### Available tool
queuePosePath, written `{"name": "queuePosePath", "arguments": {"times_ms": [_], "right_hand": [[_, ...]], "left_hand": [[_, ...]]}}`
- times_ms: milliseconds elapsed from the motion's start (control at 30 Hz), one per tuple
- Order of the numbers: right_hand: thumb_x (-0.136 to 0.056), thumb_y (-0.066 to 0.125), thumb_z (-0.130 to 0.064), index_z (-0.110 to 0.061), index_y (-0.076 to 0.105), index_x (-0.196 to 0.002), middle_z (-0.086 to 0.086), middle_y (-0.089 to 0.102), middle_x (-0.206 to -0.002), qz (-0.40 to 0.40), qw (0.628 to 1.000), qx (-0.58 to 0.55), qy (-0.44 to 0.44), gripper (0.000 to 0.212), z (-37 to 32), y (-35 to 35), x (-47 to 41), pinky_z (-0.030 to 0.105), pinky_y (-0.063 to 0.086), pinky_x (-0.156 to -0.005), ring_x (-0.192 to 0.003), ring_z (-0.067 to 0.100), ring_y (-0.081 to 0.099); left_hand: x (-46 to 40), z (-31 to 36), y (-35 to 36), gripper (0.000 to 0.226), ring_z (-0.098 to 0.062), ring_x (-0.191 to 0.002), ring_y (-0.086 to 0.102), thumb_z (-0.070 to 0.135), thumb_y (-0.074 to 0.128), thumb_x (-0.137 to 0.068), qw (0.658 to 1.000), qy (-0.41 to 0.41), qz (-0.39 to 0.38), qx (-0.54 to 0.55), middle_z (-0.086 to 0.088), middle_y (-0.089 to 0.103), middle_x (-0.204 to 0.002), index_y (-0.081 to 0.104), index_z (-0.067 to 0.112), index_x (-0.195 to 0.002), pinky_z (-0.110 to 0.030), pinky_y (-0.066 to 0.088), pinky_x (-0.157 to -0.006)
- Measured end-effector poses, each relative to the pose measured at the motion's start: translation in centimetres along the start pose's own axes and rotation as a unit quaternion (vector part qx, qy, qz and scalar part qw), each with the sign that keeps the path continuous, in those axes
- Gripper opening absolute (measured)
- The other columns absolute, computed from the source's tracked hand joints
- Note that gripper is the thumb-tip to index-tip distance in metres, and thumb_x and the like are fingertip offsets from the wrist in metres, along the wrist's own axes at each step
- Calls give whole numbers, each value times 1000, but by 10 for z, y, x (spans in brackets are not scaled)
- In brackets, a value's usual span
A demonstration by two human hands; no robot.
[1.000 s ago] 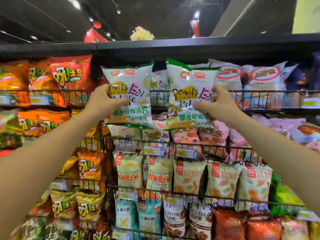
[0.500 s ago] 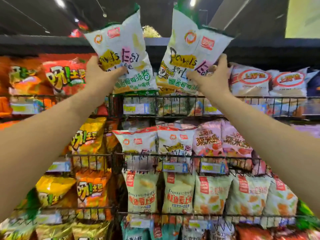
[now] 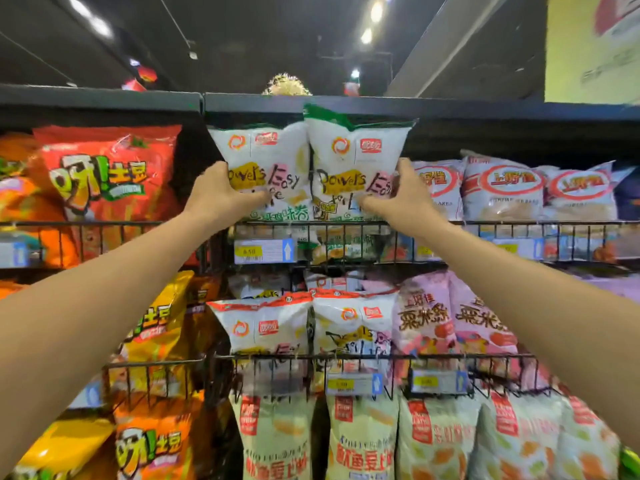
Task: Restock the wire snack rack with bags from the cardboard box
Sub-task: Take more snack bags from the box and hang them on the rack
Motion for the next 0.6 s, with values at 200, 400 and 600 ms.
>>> {"name": "queuePosePath", "arguments": {"times_ms": [200, 400, 600], "right_hand": [[-80, 82, -42, -22, 56, -125, -4, 68, -114, -50, 996, 65, 22, 56, 8, 0, -14, 31, 54, -80, -97, 16, 66], [-81, 81, -45, -18, 61, -117, -2, 68, -104, -103, 986, 116, 67, 49, 5, -4, -19, 28, 47, -70, -90, 15, 63], [-82, 79, -45, -15, 64, -107, 0, 66, -100, -169, 963, 186, 97, 42, -5, -3, -23, 34, 48, -79, -95, 22, 62]], "left_hand": [[-10, -6, 4, 31, -19, -71, 64, 38, 84, -76, 997, -42, -56, -30, 1, 69, -70, 64, 16, -67, -33, 51, -72], [-19, -1, 2, 60, -29, -71, 62, 53, 89, -61, 985, -103, -98, -94, -12, 68, -75, 64, 3, -82, -35, 44, -60], [-17, 5, 7, 77, -34, -105, 62, 51, 88, -67, 970, -129, -130, -158, -14, 65, -115, 59, 3, -120, -41, 53, -87]]}}
Point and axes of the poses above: each hand's wrist, its own x-axis away from the middle knuckle, its own y-axis out of the palm, z = x × y, the point moved 2 cm from there along -x, towards the middle knuckle
